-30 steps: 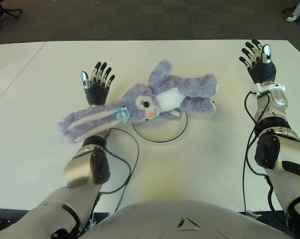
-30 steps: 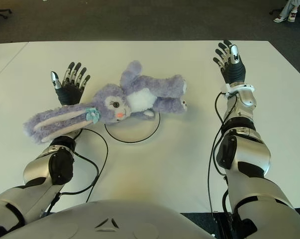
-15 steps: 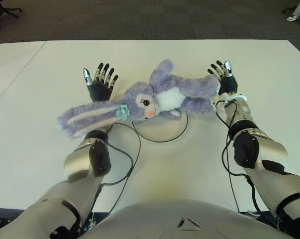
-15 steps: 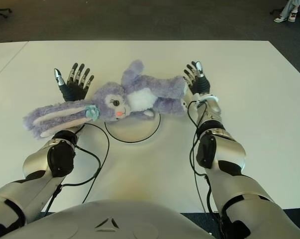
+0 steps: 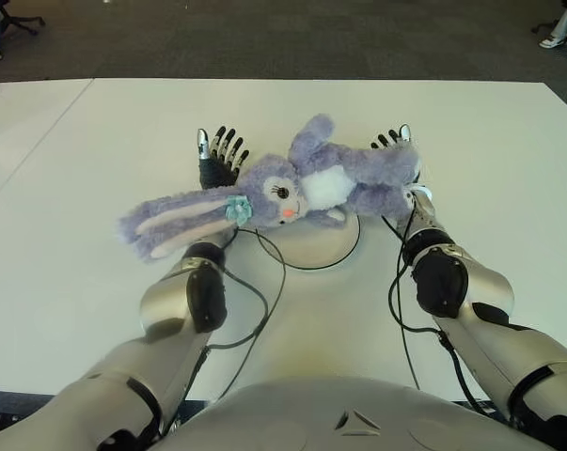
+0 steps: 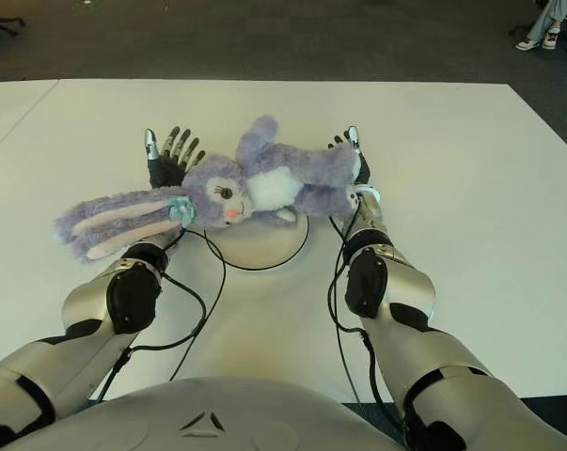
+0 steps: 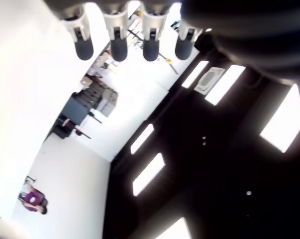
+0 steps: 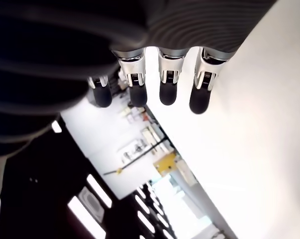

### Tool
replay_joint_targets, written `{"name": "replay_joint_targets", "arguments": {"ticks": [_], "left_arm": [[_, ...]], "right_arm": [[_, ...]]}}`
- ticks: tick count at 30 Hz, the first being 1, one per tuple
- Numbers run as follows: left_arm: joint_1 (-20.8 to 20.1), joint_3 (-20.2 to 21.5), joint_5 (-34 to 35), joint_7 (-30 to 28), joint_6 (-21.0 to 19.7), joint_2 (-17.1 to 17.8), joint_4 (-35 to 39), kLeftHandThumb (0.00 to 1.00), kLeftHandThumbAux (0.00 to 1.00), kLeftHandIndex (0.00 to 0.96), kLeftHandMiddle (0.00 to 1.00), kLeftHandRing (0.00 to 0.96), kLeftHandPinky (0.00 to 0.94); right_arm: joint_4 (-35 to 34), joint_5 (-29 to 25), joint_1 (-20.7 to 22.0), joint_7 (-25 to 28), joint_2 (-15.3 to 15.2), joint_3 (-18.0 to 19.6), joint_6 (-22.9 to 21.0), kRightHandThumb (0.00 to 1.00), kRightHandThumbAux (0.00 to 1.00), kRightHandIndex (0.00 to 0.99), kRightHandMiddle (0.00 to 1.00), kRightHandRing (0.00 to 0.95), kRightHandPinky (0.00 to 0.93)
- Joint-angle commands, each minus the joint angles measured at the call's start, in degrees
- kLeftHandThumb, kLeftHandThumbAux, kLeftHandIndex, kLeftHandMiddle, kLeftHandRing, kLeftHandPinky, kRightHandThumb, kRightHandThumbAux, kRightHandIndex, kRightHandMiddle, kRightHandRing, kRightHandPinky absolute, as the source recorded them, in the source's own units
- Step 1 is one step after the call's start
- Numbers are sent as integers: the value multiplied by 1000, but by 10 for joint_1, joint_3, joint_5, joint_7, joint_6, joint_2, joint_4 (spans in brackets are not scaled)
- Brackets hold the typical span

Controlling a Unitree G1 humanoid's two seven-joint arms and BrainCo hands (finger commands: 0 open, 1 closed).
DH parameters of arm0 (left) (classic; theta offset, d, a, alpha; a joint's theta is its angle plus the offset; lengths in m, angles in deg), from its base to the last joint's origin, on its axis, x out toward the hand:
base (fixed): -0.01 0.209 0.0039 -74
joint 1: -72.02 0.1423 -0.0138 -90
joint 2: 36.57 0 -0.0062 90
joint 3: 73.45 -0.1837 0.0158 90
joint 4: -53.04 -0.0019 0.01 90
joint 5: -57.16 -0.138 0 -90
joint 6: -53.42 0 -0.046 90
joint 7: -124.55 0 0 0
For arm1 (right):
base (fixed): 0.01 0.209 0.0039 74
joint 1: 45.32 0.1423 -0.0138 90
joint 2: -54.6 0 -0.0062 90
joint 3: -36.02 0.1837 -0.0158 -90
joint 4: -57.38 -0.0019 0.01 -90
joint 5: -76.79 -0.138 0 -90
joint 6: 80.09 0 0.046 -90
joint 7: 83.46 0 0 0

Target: Put the doll into the plate.

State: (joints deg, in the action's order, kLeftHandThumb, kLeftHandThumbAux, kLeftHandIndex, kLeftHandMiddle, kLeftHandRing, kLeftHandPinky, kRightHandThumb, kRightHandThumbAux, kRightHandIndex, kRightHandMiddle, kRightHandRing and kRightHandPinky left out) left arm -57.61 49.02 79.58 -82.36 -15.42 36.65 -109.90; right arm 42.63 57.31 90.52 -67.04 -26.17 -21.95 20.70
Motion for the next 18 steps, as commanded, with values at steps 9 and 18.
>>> {"name": "replay_joint_targets", "arguments": {"ticks": [9, 18], "left_arm": [[102, -19, -44, 36, -44, -32, -50, 0, 321, 0, 0, 0, 0], [134, -97, -144, 132, 12, -30, -49, 0, 382, 0, 0, 0, 0]], "right_arm": [[27, -35, -95, -41, 47, 54, -49, 0, 581, 22, 59, 29, 30], [27, -21, -134, -49, 40, 55, -22, 0, 605, 46, 74, 49, 45]]}}
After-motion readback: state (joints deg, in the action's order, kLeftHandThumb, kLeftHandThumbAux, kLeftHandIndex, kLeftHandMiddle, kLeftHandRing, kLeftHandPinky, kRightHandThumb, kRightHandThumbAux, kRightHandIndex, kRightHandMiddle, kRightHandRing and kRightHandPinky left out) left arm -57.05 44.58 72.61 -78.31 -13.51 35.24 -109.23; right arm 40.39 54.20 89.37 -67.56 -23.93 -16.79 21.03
